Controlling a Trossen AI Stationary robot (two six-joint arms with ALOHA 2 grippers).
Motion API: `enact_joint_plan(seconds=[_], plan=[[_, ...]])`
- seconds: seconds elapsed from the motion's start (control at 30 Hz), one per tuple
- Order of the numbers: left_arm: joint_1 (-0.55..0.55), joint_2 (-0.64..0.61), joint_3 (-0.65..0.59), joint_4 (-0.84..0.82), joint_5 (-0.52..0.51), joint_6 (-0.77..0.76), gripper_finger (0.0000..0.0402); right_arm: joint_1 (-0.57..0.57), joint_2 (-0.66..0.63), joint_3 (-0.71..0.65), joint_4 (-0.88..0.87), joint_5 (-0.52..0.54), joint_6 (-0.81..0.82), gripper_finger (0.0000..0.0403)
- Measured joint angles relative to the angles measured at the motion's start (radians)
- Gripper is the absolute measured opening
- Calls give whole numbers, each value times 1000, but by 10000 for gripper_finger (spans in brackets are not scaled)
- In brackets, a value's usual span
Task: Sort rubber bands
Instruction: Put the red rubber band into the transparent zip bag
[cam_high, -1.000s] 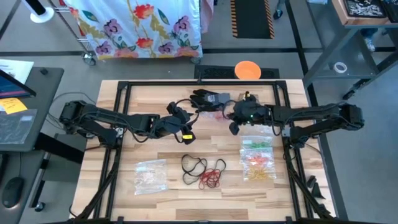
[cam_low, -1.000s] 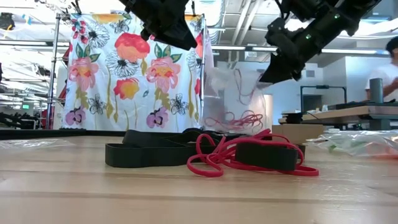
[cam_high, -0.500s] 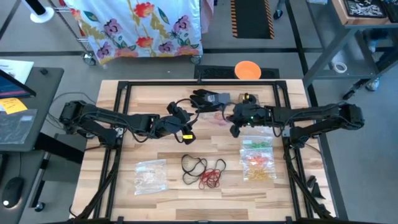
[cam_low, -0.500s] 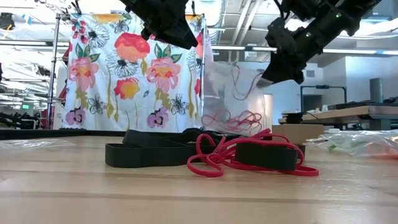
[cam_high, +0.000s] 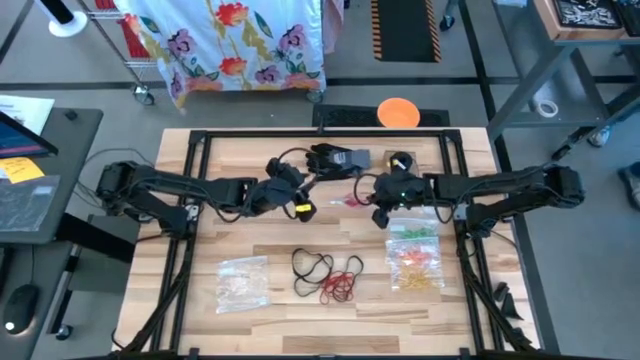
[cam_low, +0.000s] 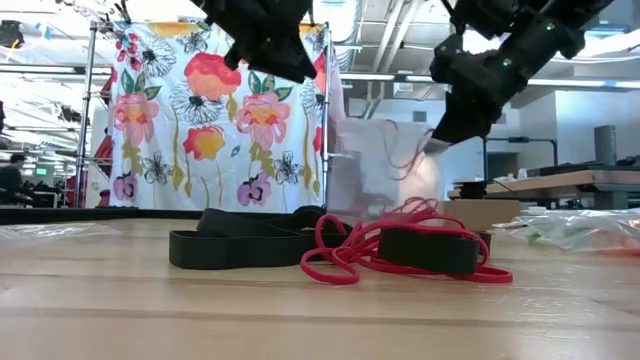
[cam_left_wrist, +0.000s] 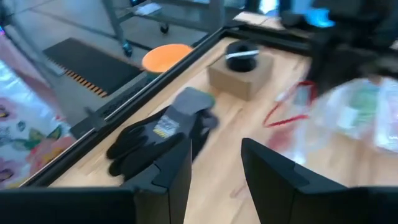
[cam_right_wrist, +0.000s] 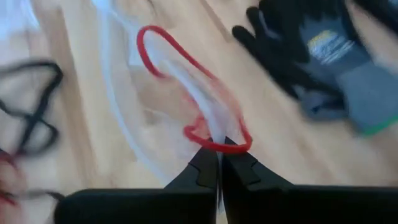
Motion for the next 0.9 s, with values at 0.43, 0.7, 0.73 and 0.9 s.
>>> enact_joint_plan(seconds=[0.43,0.7,0.73,0.9], plan=[[206,133,1,25,394,-26,136,108,0,0,88,-135,34,11],[235,317,0,185,629,-56,136,153,0,0,163,-135,32,11],[236,332,0,205,670,-56,136,155,0,0,166,-135,32,11],[231,400,1,331,884,-77,136,156,0,0,218,-135,32,11]])
